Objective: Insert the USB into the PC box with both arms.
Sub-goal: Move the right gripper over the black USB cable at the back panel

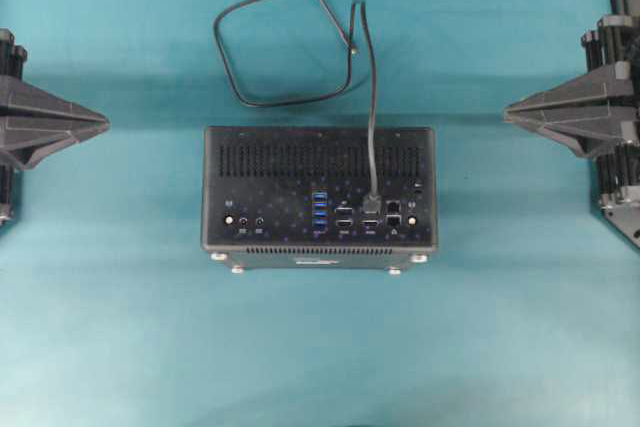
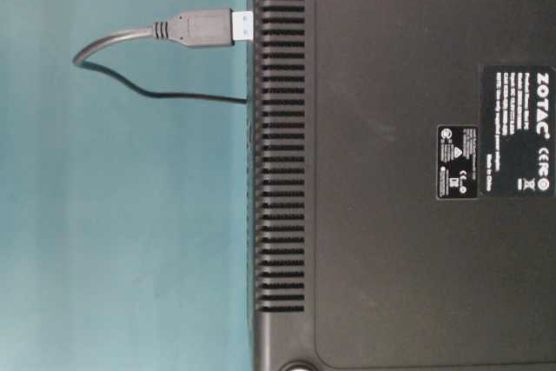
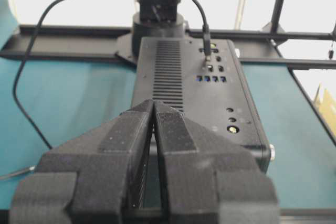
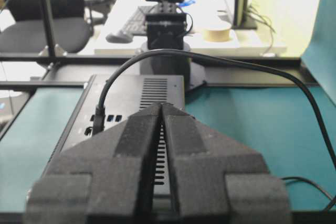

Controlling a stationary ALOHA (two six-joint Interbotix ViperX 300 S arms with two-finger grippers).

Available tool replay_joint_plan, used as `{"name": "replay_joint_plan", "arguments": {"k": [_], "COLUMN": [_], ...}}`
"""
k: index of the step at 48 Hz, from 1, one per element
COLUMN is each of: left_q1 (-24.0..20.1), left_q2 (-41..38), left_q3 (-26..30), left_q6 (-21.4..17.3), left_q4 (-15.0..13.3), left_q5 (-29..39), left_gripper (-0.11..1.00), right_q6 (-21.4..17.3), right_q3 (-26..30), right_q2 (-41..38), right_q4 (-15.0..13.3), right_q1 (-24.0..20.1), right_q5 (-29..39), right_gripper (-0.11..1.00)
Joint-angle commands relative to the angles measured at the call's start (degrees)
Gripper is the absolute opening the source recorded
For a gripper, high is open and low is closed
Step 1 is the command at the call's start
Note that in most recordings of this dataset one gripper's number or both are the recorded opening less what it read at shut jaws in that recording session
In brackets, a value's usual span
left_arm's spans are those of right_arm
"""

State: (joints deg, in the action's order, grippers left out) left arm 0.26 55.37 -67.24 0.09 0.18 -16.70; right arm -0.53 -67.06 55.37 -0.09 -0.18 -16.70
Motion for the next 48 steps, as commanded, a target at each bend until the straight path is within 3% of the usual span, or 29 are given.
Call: {"name": "replay_joint_plan", "arguments": {"k": [1, 8, 18, 26, 48], "left_q1": [0.8, 0.9, 1.1, 1.1, 1.1], "left_q2": [-1.1, -2.3, -2.4, -3.5, -7.1], "left_q3": [2.5, 6.1, 11.8, 14.6, 18.4], "left_q6": [2.4, 3.7, 0.3, -2.7, -5.1], "left_q4": [0.3, 0.6, 0.8, 0.8, 0.8], "left_q5": [1.1, 7.5, 18.5, 24.5, 30.7], "left_gripper": [0.10, 0.00, 0.00, 0.00, 0.00], "right_q6": [-0.4, -4.1, -6.1, -6.1, -6.1], "right_q3": [0.8, 4.2, 11.3, 17.8, 28.8], "right_q2": [-0.6, -0.8, -2.7, -6.2, -18.1], "right_q4": [0.4, 5.2, 5.2, 5.4, 5.2], "right_q1": [0.1, -0.3, -1.8, -1.8, -4.2], "right_q5": [-0.3, 6.3, 23.2, 32.9, 45.2], "right_gripper": [0.14, 0.01, -0.01, -0.01, 0.02]}}
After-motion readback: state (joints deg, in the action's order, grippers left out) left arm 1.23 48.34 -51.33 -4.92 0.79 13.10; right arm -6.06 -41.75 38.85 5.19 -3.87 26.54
